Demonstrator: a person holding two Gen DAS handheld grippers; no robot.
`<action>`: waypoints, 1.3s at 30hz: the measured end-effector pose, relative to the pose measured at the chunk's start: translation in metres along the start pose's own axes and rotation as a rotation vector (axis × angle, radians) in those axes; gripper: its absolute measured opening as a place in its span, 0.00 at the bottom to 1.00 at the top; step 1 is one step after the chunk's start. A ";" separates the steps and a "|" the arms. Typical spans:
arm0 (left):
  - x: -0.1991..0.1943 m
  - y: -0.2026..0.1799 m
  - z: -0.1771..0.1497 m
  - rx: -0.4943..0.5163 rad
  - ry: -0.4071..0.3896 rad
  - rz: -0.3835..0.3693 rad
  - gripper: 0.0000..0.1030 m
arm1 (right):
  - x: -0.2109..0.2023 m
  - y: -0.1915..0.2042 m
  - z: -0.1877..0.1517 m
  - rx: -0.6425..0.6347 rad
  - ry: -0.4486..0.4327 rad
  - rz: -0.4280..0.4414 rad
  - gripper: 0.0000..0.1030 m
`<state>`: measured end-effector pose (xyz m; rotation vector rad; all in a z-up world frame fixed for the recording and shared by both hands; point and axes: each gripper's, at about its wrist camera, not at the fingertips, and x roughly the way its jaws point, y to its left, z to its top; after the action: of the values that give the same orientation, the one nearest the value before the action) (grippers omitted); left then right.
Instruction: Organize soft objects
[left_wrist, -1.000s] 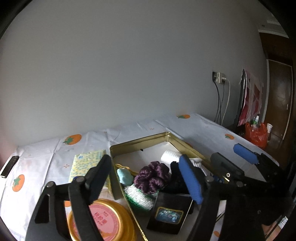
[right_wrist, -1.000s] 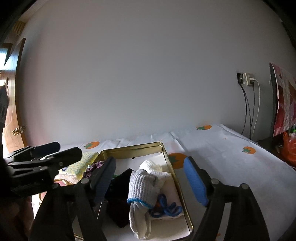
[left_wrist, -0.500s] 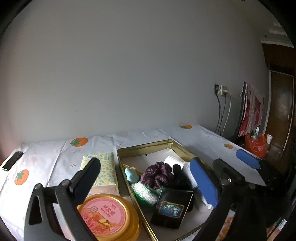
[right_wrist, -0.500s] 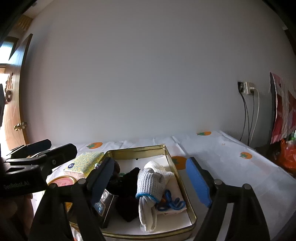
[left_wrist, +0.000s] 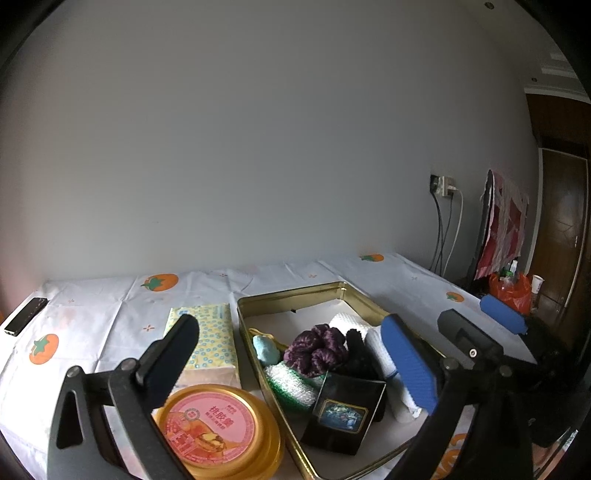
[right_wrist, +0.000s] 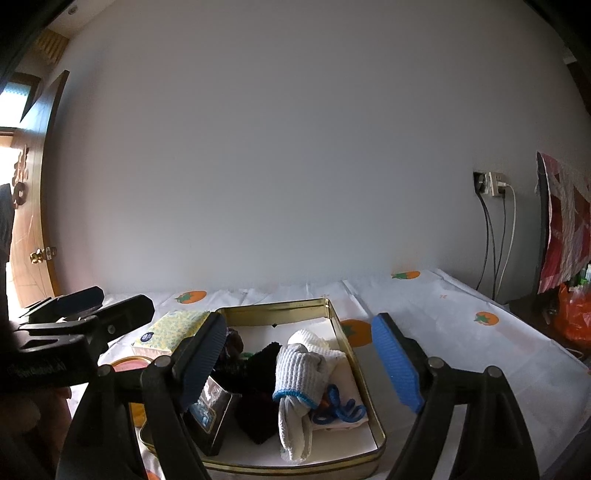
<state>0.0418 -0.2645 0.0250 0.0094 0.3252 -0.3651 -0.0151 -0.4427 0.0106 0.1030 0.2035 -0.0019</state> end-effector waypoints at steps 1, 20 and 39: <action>0.000 0.000 0.000 -0.001 -0.001 0.000 0.98 | 0.000 0.000 0.000 0.001 -0.001 0.000 0.80; 0.000 0.000 0.000 0.005 0.025 -0.005 0.99 | -0.002 -0.003 0.001 0.004 -0.010 -0.001 0.81; 0.001 -0.002 0.000 0.021 0.039 -0.005 0.99 | 0.000 -0.009 0.001 0.012 -0.018 -0.015 0.81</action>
<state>0.0417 -0.2667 0.0252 0.0359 0.3599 -0.3735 -0.0151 -0.4517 0.0111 0.1130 0.1858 -0.0190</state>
